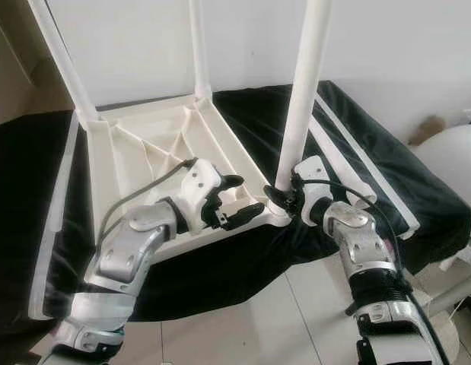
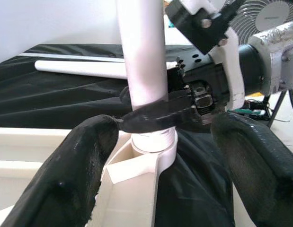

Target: Building children table

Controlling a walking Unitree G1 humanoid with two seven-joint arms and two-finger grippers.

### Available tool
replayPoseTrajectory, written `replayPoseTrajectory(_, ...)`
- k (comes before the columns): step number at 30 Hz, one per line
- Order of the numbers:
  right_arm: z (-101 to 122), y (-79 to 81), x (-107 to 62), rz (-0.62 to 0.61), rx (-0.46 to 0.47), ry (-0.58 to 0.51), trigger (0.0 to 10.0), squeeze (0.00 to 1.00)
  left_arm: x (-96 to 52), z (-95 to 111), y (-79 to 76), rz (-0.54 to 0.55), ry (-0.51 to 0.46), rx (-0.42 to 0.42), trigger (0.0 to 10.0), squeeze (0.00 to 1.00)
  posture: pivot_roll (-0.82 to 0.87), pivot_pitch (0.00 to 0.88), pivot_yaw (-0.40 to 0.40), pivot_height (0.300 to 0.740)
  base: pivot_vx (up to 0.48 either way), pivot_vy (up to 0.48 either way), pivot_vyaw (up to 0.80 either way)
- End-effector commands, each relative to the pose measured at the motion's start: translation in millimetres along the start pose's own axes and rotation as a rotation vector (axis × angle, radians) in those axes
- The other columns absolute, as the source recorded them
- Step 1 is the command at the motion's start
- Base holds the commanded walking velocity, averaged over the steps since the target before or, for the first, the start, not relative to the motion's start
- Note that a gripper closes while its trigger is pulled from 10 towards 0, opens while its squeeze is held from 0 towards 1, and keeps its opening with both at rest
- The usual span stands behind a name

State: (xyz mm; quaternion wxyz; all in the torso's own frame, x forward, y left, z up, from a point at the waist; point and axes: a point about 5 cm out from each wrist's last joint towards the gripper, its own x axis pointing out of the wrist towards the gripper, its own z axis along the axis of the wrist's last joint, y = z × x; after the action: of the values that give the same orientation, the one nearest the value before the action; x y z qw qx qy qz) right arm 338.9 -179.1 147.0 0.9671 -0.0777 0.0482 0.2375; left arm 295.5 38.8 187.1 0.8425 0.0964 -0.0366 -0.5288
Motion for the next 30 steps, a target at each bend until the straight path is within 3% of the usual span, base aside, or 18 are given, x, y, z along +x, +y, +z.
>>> replayPoseTrajectory(1, -20, 1.8, -2.9, -0.099, 0.069, 0.083, 10.0, 0.00, -1.1, 1, 3.3, 0.090, -0.003, -0.005, 10.0, 0.00, 0.00, 0.000, 0.001, 0.740, 0.000, 0.000, 0.00)
replayPoseTrajectory(6, -23, 8.4, -2.4, -0.160, 0.108, 0.076, 10.0, 0.00, -1.3, 1, 2.8, 0.088, -0.005, -0.007, 10.0, 0.00, 0.00, 0.000, 0.002, 0.740, 0.000, 0.000, 0.00)
replayPoseTrajectory(11, -30, 23.7, -2.9, -0.359, 0.195, 0.088, 10.0, 0.00, -0.9, 1, 2.2, 0.081, -0.006, -0.007, 10.0, 0.00, 0.00, 0.000, 0.003, 0.740, 0.000, 0.000, 0.00)
replayPoseTrajectory(18, -31, 42.7, -7.0, -0.497, 0.270, 0.091, 10.0, 0.00, -2.6, 1, 3.5, 0.082, -0.003, -0.004, 10.0, 0.00, 0.00, 0.000, 0.008, 0.740, 0.000, 0.000, 0.00)
replayPoseTrajectory(21, -31, 55.1, -9.4, -0.615, 0.320, 0.108, 10.0, 0.00, -3.9, 1, 4.4, 0.085, -0.001, -0.003, 10.0, 0.00, 0.01, 0.000, 0.007, 0.740, 0.000, 0.000, 0.00)
replayPoseTrajectory(26, -26, 68.8, -4.6, -0.578, 0.346, 0.109, 10.0, 0.00, -3.6, 2, 4.3, 0.084, -0.003, -0.001, 10.0, 0.00, 0.01, 0.000, 0.008, 0.740, 0.000, 0.000, 0.00)
replayPoseTrajectory(30, -23, 69.8, -5.2, -0.579, 0.345, 0.105, 10.0, 0.00, -4.1, 2, 4.3, 0.081, -0.003, 0.002, 10.0, 0.00, 0.01, 0.000, 0.007, 0.740, 0.000, 0.000, 0.00)
